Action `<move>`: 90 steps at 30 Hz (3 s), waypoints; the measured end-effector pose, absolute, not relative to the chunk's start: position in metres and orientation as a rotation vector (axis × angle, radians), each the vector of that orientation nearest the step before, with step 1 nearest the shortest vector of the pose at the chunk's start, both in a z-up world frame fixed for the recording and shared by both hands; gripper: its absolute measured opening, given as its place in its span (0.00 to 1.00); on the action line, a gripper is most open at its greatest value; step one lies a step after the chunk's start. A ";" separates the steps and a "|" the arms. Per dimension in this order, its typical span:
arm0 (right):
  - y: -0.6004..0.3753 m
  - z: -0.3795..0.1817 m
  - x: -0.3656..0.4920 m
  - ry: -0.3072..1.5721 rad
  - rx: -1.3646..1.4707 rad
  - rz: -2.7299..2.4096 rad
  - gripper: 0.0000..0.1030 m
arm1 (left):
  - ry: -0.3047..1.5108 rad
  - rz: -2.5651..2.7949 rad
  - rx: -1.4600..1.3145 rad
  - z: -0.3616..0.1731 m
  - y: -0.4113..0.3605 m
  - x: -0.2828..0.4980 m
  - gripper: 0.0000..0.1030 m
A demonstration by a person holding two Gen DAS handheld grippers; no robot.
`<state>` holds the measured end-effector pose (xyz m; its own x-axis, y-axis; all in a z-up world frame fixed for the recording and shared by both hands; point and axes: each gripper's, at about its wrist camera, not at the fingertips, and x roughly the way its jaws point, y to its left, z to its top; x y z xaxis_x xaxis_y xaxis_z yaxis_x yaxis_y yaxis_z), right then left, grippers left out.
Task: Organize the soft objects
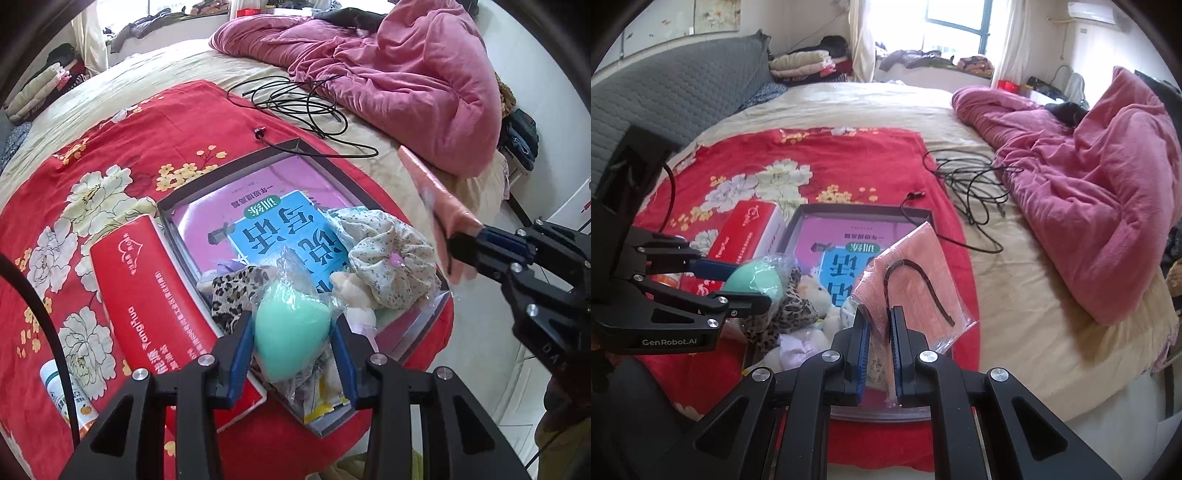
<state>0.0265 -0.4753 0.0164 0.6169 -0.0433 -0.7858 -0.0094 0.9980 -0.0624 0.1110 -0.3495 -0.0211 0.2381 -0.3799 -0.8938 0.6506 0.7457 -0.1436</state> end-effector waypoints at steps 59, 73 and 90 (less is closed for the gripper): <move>-0.481 -0.003 0.048 0.927 0.067 0.032 0.47 | 1.215 -0.739 0.221 -0.054 -0.364 0.138 0.49; -0.480 0.013 0.032 0.897 0.083 -0.037 0.60 | 1.178 -0.731 0.228 -0.037 -0.352 0.128 0.61; -0.474 0.025 0.018 0.880 0.062 -0.122 0.70 | 1.136 -0.717 0.223 -0.017 -0.334 0.118 0.73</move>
<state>0.0179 -0.4745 0.0255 0.6304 -0.0809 -0.7720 0.1318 0.9913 0.0037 0.1177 -0.3343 -0.0174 0.2292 -0.4065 -0.8844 0.6234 0.7591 -0.1873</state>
